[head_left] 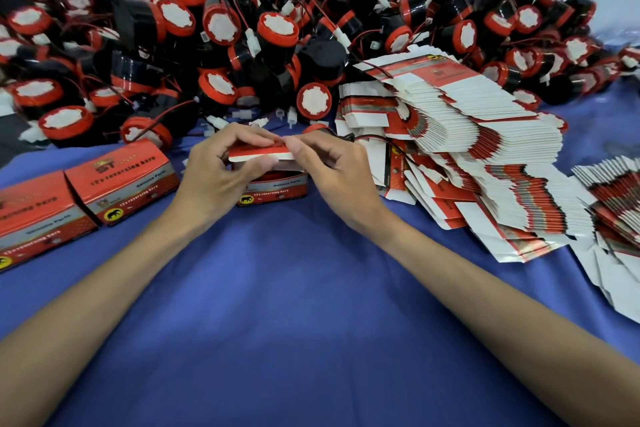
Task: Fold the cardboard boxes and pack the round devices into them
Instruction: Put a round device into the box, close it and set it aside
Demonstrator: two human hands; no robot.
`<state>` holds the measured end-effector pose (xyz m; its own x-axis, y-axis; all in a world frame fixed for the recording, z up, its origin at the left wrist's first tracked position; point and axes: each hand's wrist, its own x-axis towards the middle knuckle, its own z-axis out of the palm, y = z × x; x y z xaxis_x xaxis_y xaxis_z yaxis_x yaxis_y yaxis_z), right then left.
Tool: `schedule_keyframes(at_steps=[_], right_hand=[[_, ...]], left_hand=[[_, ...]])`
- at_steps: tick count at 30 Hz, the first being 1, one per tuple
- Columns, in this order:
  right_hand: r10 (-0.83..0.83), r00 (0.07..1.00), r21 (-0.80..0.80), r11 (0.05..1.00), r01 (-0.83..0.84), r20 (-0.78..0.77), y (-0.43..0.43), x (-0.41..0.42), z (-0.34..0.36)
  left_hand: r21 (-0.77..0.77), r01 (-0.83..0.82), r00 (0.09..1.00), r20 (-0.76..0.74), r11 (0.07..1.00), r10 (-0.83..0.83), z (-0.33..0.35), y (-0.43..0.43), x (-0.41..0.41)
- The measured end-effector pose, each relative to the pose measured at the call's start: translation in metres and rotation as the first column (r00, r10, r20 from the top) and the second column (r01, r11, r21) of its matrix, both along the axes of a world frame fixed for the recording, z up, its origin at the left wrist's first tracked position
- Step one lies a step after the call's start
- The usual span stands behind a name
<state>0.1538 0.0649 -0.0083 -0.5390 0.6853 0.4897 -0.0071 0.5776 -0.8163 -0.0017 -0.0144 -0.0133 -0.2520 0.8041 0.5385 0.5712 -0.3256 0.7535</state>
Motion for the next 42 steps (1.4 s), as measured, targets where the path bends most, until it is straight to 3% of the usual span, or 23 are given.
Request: schedule_keyframes(at_steps=[6,9,12,14,16,18,20,25,31,36,39,42], right_hand=[[0.046,0.999,-0.004,0.999,-0.046,0.022,0.003,0.004,-0.002],[0.104,0.991,0.077,0.991,-0.110,0.080,0.009,0.008,-0.005],[0.072,0.994,0.249,0.964,-0.091,0.082,0.011,0.008,-0.010],[-0.007,0.997,0.471,0.882,-0.032,0.082,0.008,0.006,-0.015],[-0.141,0.987,0.669,0.742,0.056,0.073,0.006,0.006,-0.019],[-0.286,0.958,0.736,0.653,0.180,0.020,0.005,0.008,-0.018],[-0.321,0.947,0.736,0.641,0.219,-0.002,0.006,0.010,-0.015],[-0.094,0.989,0.702,0.712,-0.015,0.117,0.013,0.013,-0.018],[-0.056,0.998,0.626,0.779,0.027,0.026,0.018,0.008,-0.018],[0.003,0.999,0.552,0.834,-0.027,0.044,0.018,0.007,-0.016],[0.003,0.998,0.573,0.819,-0.036,0.058,0.014,0.007,-0.016],[-0.043,0.995,0.671,0.741,-0.032,0.095,0.015,0.010,-0.016]], left_hand=[[-0.140,0.055,0.987,-0.141,0.989,-0.075,0.005,-0.008,-0.011],[-0.114,0.076,0.980,-0.175,0.991,-0.095,0.005,-0.008,-0.015],[-0.057,0.112,0.943,-0.308,0.992,-0.124,0.003,-0.008,-0.018],[-0.036,0.146,0.907,-0.394,0.989,-0.148,0.002,-0.009,-0.022],[-0.017,0.153,0.875,-0.462,0.988,-0.143,0.000,-0.009,-0.026],[0.000,0.140,0.851,-0.511,0.990,-0.121,-0.001,-0.008,-0.028],[0.019,0.135,0.836,-0.539,0.991,-0.103,-0.002,-0.007,-0.028],[0.029,0.135,0.779,-0.621,0.990,-0.088,-0.005,-0.008,-0.031],[0.100,0.111,0.752,-0.659,0.989,-0.018,-0.006,-0.007,-0.026],[0.053,0.012,0.706,-0.708,0.999,0.030,-0.003,-0.006,-0.020],[0.004,-0.002,0.693,-0.721,1.000,0.004,-0.001,-0.003,-0.017],[-0.002,0.013,0.698,-0.716,1.000,-0.010,-0.004,-0.002,-0.020]])
